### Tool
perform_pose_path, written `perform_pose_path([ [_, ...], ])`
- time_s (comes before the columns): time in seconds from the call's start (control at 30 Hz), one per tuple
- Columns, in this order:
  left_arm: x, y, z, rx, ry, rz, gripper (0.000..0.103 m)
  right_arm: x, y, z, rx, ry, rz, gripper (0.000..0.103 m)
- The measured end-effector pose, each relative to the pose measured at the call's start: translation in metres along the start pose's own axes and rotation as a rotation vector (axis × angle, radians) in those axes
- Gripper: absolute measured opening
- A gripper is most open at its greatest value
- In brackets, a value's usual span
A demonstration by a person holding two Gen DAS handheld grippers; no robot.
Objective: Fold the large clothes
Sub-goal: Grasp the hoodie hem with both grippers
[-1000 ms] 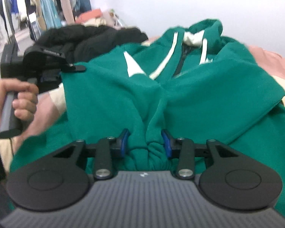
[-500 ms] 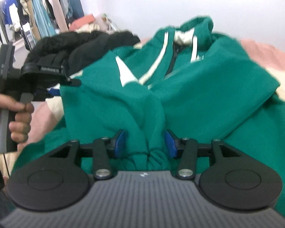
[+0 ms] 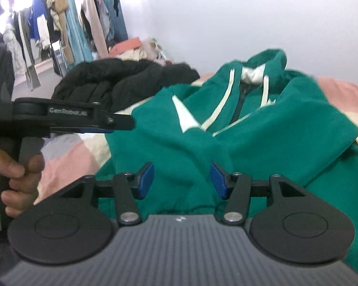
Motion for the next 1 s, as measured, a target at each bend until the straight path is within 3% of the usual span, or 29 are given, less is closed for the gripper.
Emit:
perform_pose_path([
  [0.1,0.001,-0.016,-0.011,0.065,0.006,-0.001,0.055,-0.001,-0.011,-0.006,0.064,-0.002,-0.014,0.042],
  [0.23,0.003,-0.043,-0.025,0.169,0.017,-0.001,0.055,-0.008,-0.028,-0.015,0.161,-0.023,-0.028,0.042],
  [0.33,0.003,-0.056,-0.033,0.213,0.018,0.007,0.055,-0.012,-0.033,-0.017,0.182,-0.041,-0.031,0.042],
  [0.73,0.000,-0.056,-0.034,0.217,0.021,0.006,0.055,-0.021,-0.020,-0.010,0.146,-0.091,-0.039,0.040],
  [1.0,0.000,-0.058,-0.033,0.216,0.031,0.013,0.056,-0.021,-0.039,-0.016,0.195,-0.061,-0.053,0.040],
])
Point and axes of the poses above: each gripper's, at about its wrist camera, not at the fingertips, and y roughly against the way its jaws point, x to its left, z to its top, the point moved 2 cm from there along -y, roughly the way its jaws point, and after that the axes turned 1 degree about z, right-handed, at the moved point
